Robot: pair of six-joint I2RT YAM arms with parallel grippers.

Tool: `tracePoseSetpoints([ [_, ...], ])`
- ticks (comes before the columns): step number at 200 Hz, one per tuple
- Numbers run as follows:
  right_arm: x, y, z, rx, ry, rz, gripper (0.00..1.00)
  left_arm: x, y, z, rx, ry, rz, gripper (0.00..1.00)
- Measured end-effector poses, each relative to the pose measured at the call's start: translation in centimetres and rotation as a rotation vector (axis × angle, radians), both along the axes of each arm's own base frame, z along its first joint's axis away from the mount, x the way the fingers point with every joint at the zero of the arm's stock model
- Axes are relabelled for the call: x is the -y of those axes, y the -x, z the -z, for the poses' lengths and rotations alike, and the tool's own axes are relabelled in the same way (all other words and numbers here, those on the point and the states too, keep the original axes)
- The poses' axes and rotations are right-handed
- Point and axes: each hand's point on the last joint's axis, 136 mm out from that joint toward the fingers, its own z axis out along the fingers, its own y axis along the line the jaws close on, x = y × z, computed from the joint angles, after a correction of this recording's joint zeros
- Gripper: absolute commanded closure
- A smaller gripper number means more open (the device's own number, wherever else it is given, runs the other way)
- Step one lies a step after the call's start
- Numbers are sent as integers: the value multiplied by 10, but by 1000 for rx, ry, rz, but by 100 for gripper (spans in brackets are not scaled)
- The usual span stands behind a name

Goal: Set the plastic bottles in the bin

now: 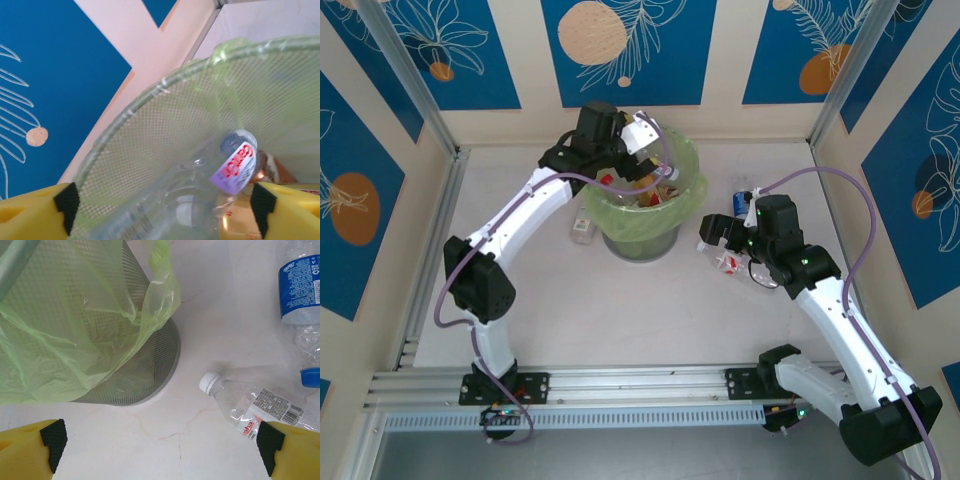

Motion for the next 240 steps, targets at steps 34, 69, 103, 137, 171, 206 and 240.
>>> tracePoseSetpoints([
  [34, 0, 0, 0, 1, 2, 2, 0, 4, 14, -15, -48, 87, 14, 0],
  [69, 2, -1, 0, 0, 3, 7, 0, 2, 25, -35, -67, 160, 10, 0],
  [103, 5, -2, 2, -2, 3, 19, 1, 4, 30, -38, -134, 235, -4, 0],
  [137, 15, -6, 15, -41, 10, 49, 1, 8, 38, -45, -219, 335, -11, 0],
  [171, 29, -13, 37, -126, 24, 91, 1, -1, 50, -53, -271, 439, -59, 0],
  [206, 47, -14, 55, -204, 22, 148, 1, -10, 64, -57, -311, 512, -89, 0],
  [240, 64, -18, 70, -255, -3, 202, 1, -23, 75, -57, -326, 561, -129, 0],
])
